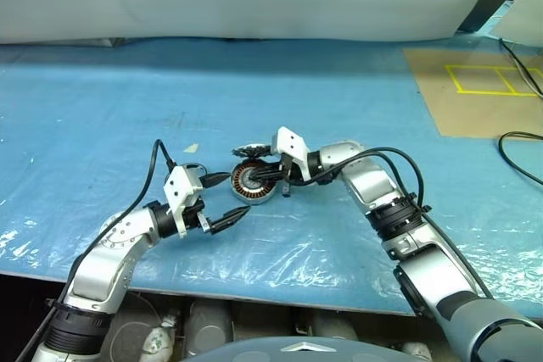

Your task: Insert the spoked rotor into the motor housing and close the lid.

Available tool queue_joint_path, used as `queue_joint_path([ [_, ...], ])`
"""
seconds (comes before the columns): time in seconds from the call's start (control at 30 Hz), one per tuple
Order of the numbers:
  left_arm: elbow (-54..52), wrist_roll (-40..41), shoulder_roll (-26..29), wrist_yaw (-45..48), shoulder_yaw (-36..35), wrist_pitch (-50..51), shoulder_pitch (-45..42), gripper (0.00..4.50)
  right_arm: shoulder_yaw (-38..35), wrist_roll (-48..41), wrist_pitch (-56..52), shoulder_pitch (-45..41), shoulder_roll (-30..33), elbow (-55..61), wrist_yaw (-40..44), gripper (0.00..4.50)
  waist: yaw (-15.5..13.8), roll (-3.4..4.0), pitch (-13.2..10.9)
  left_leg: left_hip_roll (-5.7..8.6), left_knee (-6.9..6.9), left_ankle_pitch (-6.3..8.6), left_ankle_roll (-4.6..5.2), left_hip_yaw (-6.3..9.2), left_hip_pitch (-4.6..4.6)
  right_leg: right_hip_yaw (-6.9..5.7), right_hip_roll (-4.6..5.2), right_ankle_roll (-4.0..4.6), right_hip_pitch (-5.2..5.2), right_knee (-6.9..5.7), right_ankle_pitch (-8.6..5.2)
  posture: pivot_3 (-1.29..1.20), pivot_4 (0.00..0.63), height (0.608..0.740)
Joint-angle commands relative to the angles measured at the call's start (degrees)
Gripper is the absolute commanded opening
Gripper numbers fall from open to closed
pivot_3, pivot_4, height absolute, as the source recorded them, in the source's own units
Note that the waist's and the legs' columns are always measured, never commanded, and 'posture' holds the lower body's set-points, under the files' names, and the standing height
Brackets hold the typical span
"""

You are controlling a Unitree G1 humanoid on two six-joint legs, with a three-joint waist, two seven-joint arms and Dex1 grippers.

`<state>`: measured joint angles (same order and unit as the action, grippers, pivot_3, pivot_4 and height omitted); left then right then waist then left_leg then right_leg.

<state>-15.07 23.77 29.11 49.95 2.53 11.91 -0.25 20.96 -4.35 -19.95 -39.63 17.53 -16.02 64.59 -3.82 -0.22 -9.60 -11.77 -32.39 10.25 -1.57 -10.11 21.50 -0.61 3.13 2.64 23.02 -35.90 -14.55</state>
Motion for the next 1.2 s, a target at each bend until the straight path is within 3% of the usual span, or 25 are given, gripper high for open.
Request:
queue_joint_path([
  [0.03, -1.8, 0.6, -0.1, 0.1, -0.3, -0.1, -0.1, 4.50, -0.6, 0.2, 1.5, -0.1, -1.0, -0.3, -2.1, 0.01, 0.0, 0.00, 0.0, 0.00, 0.01, 0.00, 0.00, 0.00, 0.00, 0.00, 0.00, 0.00, 0.00, 0.00, 0.00, 0.00, 0.150, 0.740],
  [0.17, -1.7, 0.6, -0.1, 0.2, -0.2, -0.2, 0.1, 4.50, -0.6, -0.4, 0.7, 0.3, -1.5, -0.5, -2.5, 0.01, 0.0, 0.00, 0.0, 0.00, 0.01, 0.00, 0.00, 0.00, 0.00, 0.00, 0.00, 0.00, 0.00, 0.00, 0.00, 0.00, 0.150, 0.740],
  [0.43, -1.4, 0.5, -0.2, 0.4, 0.1, -0.4, 0.4, 4.50, 6.2, 10.0, 8.5, 1.0, 2.0, -8.1, -5.6, 0.01, -0.1, 0.03, 0.0, 0.01, 0.01, 0.01, 0.00, 0.00, -0.31, -0.01, 0.02, 0.00, -0.31, 0.00, 0.00, 0.00, 0.150, 0.740],
  [0.6, -1.3, 0.5, -0.2, 0.4, 0.2, -0.3, -0.1, 4.50, -0.7, 2.0, 3.4, -1.5, -2.1, -7.0, -5.8, 0.01, -0.1, 0.04, 0.1, 0.02, -0.03, 0.10, 0.15, 0.01, -0.77, 0.01, 0.08, 0.01, -0.76, 0.02, 0.00, 0.00, 0.150, 0.740],
  [0.77, -0.8, 0.6, -0.2, 0.7, 0.2, -0.5, -0.2, 4.50, -8.0, -8.4, -7.6, -3.3, -4.0, -1.6, -2.5, 0.01, -0.1, 0.05, 0.0, -0.01, -0.04, 0.03, 0.08, 0.01, -0.31, 0.00, 0.02, 0.08, -0.33, -0.01, 0.09, 0.00, 0.150, 0.740],
  [1.2, -1.3, 0.7, -0.4, 0.4, 0.0, 0.0, -0.3, 4.50, 0.2, -1.7, -4.3, 1.4, -2.0, -0.2, -3.4, 0.01, 0.0, 0.04, 0.1, -0.02, 0.07, 0.00, -0.01, 0.01, 0.11, -0.16, 0.02, 0.08, 0.05, 0.09, 0.10, 0.00, 0.150, 0.740],
])
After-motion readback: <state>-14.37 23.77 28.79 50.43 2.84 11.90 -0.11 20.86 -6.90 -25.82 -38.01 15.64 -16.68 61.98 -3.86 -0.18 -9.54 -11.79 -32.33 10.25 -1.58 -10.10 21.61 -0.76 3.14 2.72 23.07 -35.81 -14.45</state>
